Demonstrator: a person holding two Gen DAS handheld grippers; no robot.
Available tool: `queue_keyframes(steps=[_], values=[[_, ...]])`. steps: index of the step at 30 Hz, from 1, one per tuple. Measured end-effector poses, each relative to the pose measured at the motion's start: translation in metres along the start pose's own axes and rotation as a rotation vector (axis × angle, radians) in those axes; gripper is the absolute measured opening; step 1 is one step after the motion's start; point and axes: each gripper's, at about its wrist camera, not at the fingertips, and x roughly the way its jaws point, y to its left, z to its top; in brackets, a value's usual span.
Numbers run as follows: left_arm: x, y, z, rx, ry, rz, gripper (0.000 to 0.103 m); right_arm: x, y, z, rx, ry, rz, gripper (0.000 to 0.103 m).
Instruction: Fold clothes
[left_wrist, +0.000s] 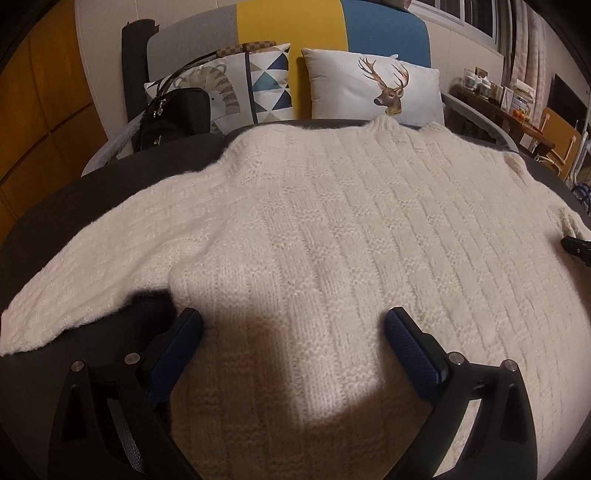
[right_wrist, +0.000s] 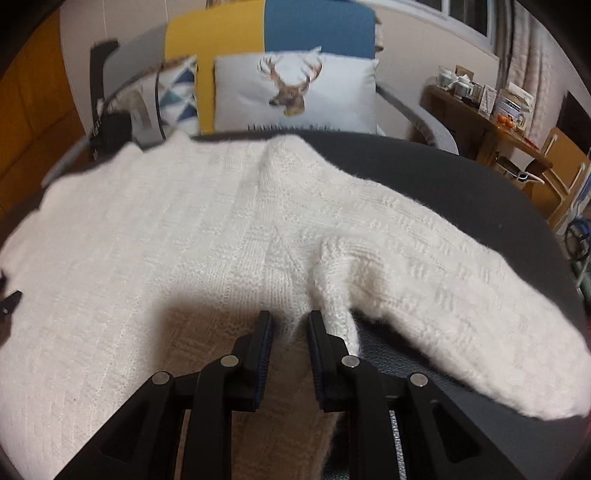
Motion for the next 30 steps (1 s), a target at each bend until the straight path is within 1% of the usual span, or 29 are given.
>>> queue_keyframes(steps=[2, 6, 7, 9, 10, 11, 12, 13, 15, 16, 18, 19, 21, 22, 23, 24, 25, 26, 27, 28, 30], values=[[0.0, -0.001, 0.002, 0.004, 0.003, 0.004, 0.101, -0.002, 0.004, 0.0, -0.024, -0.008, -0.001, 0.019], [0.0, -0.002, 0.005, 0.011, 0.009, 0.013, 0.102, -0.023, 0.014, 0.025, -0.01, -0.07, 0.067, 0.02], [0.0, -0.002, 0.006, 0.013, 0.01, 0.015, 0.102, -0.027, 0.02, 0.038, -0.014, -0.091, 0.1, 0.02], [-0.001, -0.005, 0.01, 0.024, 0.014, 0.015, 0.102, -0.016, 0.033, 0.057, -0.046, -0.066, 0.119, 0.02], [-0.002, -0.01, 0.017, 0.042, 0.013, -0.001, 0.102, -0.011, 0.04, 0.067, -0.062, -0.054, 0.128, 0.02], [-0.004, -0.014, 0.026, 0.054, -0.006, -0.02, 0.102, -0.006, 0.047, 0.077, -0.078, -0.041, 0.137, 0.02], [-0.004, -0.017, 0.038, 0.065, -0.043, -0.028, 0.102, 0.0, 0.053, 0.086, -0.094, -0.03, 0.147, 0.019], [-0.003, -0.02, 0.049, 0.073, -0.073, -0.02, 0.102, 0.005, 0.061, 0.095, -0.097, -0.028, 0.166, 0.017], [0.009, -0.023, 0.07, 0.078, -0.108, 0.046, 0.102, 0.016, 0.077, 0.114, -0.104, -0.025, 0.204, 0.016], [0.019, -0.022, 0.082, 0.065, -0.107, 0.067, 0.102, 0.022, 0.085, 0.123, -0.107, -0.024, 0.224, 0.016], [0.04, -0.016, 0.101, 0.008, -0.081, 0.061, 0.102, 0.033, 0.102, 0.142, -0.112, -0.021, 0.263, 0.016], [0.05, -0.01, 0.11, -0.043, -0.065, 0.036, 0.102, 0.043, 0.112, 0.149, -0.099, -0.021, 0.29, 0.016], [0.068, 0.001, 0.125, -0.142, -0.048, -0.013, 0.102, 0.059, 0.126, 0.158, -0.085, -0.016, 0.312, 0.016], [0.075, 0.004, 0.131, -0.172, -0.05, -0.021, 0.102, 0.068, 0.134, 0.161, -0.077, -0.021, 0.304, 0.016], [0.083, 0.007, 0.136, -0.19, -0.052, -0.01, 0.102, 0.075, 0.135, 0.162, -0.069, -0.028, 0.307, 0.016], [0.092, 0.008, 0.137, -0.182, -0.051, 0.044, 0.102, 0.083, 0.137, 0.163, -0.065, -0.033, 0.306, 0.016], [0.103, 0.009, 0.136, -0.167, -0.022, 0.105, 0.102, 0.091, 0.139, 0.162, -0.073, -0.022, 0.285, 0.016], [0.114, 0.012, 0.135, -0.174, 0.022, 0.117, 0.103, 0.099, 0.141, 0.162, -0.082, -0.011, 0.264, 0.012], [0.115, 0.016, 0.134, -0.199, 0.022, 0.093, 0.103, 0.105, 0.143, 0.16, -0.102, -0.005, 0.233, 0.012], [0.114, 0.019, 0.132, -0.215, 0.015, 0.097, 0.103, 0.106, 0.145, 0.158, -0.134, -0.046, 0.185, 0.011], [0.111, 0.021, 0.13, -0.235, 0.0, 0.114, 0.103, 0.109, 0.148, 0.153, -0.158, -0.089, 0.089, 0.011]])
